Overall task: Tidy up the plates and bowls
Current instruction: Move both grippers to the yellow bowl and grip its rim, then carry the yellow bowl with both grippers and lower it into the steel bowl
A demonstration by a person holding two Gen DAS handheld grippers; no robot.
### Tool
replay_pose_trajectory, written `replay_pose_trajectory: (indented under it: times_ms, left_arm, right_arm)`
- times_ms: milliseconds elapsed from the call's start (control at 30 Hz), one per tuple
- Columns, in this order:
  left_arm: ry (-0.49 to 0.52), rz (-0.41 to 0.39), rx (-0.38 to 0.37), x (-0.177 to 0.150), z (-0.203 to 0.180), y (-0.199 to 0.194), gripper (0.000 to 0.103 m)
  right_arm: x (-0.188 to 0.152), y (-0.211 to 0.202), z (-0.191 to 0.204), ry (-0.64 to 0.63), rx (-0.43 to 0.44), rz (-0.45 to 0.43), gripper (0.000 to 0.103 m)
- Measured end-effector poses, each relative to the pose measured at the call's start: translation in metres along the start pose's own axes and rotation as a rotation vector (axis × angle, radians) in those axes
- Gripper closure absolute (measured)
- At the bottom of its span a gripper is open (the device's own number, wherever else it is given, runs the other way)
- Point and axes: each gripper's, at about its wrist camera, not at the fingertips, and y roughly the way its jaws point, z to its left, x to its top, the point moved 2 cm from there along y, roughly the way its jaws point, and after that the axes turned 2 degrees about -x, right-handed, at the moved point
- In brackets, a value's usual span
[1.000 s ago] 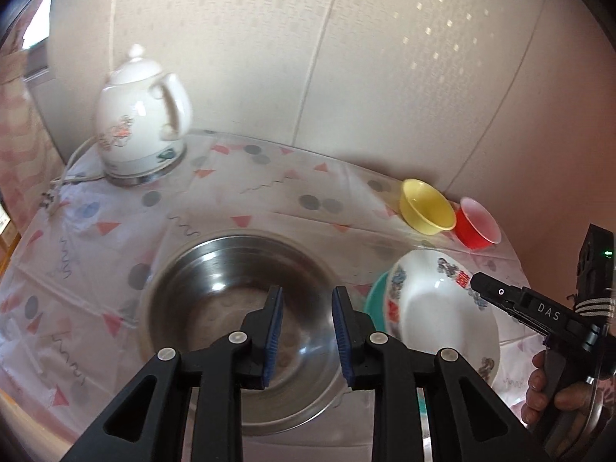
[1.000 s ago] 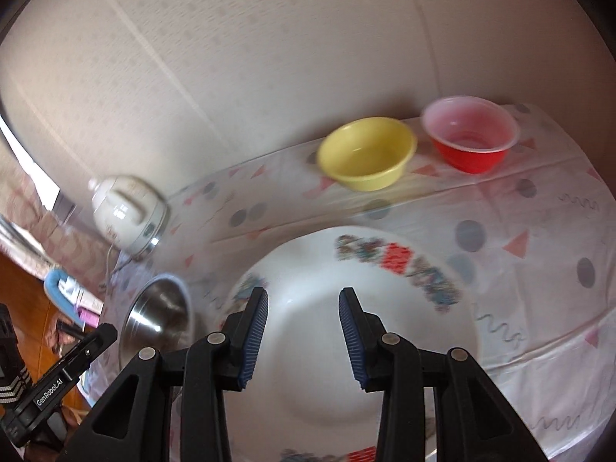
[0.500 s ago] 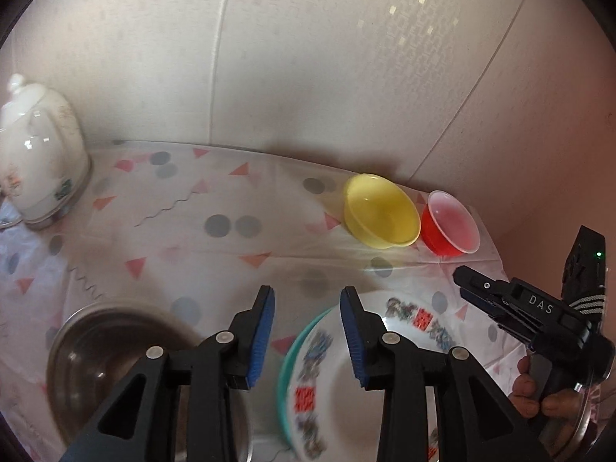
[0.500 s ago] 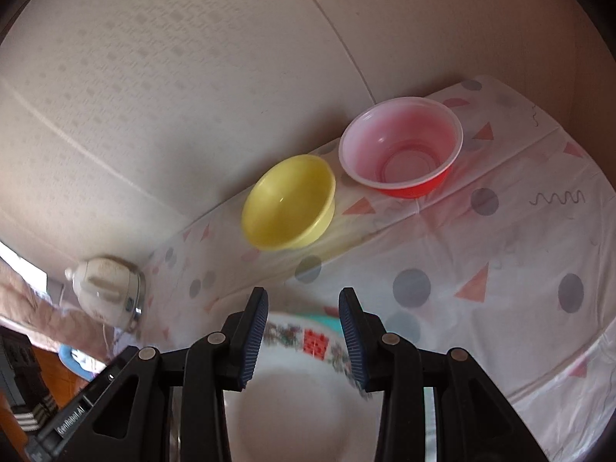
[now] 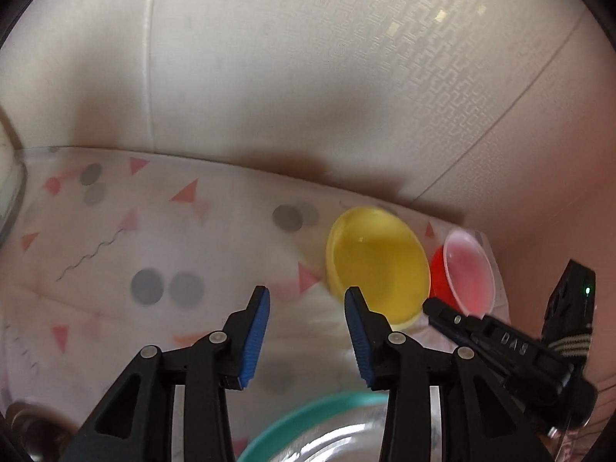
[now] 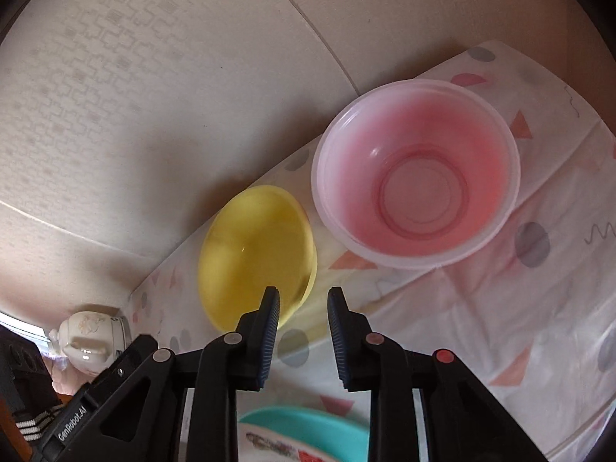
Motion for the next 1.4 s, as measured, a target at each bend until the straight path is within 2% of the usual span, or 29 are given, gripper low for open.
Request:
replay_pose_trajectory:
  times_ms: [100, 133, 267, 333, 433, 500, 633, 933, 1400]
  left_arm:
    - [-0.014, 0.014, -0.024, 0.009, -0.002, 0.014, 0.064]
    - [-0.011, 0.017, -0.021, 0.011, -0.004, 0.019, 0.065]
    - [0.023, 0.04, 0.005, 0.017, -0.014, 0.04, 0.07]
    - [0.019, 0.057, 0.006, 0.018, -0.015, 0.051, 0.077]
    - [-0.015, 0.08, -0.032, 0.017, -0.013, 0.061, 0.091]
    - [-0.038, 0.089, -0.05, 0.015, -0.009, 0.061, 0.093]
    - [-0.044, 0.068, -0.081, 0.012, -0.003, 0.048, 0.095]
    - [-0.05, 0.01, -0.051, 0.001, 0.005, 0.004, 0.095]
    - [-0.076, -0.1, -0.024, -0.043, 0.038, -0.086, 0.094]
  right_arm:
    - [0.003, 0.008, -0.002, 0.012, 0.004, 0.015, 0.078]
    - [0.004, 0.01, -0.001, 0.004, 0.0, 0.016, 0.082]
    - [0.006, 0.013, 0.001, -0.02, -0.011, 0.008, 0.087]
    - [0.007, 0.014, 0.003, -0.034, -0.009, 0.01, 0.091]
    - [0.008, 0.014, 0.006, -0.063, -0.023, 0.008, 0.092]
    - [0.007, 0.012, 0.008, -0.081, -0.025, 0.004, 0.092]
    - [0.005, 0.009, 0.011, -0.098, -0.01, 0.006, 0.092]
    - [-0.014, -0.007, 0.035, -0.151, 0.037, 0.001, 0.092]
    - [-0.082, -0.043, 0.081, -0.282, 0.148, 0.032, 0.092]
